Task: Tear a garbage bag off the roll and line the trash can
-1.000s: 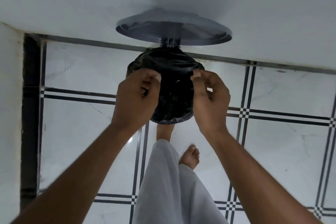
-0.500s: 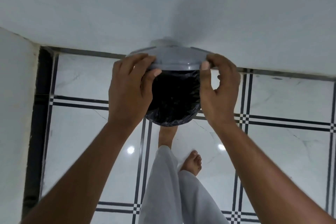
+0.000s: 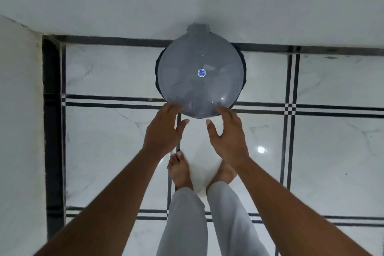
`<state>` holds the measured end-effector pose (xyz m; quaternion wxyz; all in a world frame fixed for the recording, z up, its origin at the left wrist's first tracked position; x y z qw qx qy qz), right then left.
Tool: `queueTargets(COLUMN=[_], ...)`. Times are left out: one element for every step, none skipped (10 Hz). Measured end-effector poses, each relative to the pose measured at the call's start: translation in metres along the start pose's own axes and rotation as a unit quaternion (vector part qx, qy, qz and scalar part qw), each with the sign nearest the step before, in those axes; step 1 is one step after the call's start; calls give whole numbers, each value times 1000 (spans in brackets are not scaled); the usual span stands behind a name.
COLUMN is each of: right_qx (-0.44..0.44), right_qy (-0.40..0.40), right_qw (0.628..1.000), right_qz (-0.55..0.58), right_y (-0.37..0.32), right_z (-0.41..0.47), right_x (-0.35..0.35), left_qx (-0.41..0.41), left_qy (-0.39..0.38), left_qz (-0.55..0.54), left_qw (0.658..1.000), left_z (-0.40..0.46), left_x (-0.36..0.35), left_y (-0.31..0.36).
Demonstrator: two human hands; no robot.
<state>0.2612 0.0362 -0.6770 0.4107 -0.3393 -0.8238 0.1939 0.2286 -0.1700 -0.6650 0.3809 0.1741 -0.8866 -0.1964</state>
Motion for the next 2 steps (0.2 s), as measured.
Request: queueTargets(right_qx=[-67, -95], right_qy=[-64, -11], right_qw=[994, 979], right_qz=[60, 178], right_y=[3, -14], right_z=[-3, -14], right_x=[-17, 6], left_qx=[39, 71], left_qy=[-41, -39], left_qz=[-68, -175], left_qw=[996, 981], left_z=[9, 6], left_x=[-9, 7], left_y=[-5, 6])
Point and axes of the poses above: each hand's wrist, its own z-axis towards the middle knuckle, its own x-axis out of the back of the hand, y = z × x, the point moved 9 cm from there along z, towards the middle knuckle, and after that the axes turned 13 degrees about -y, right-handed, at the moved point
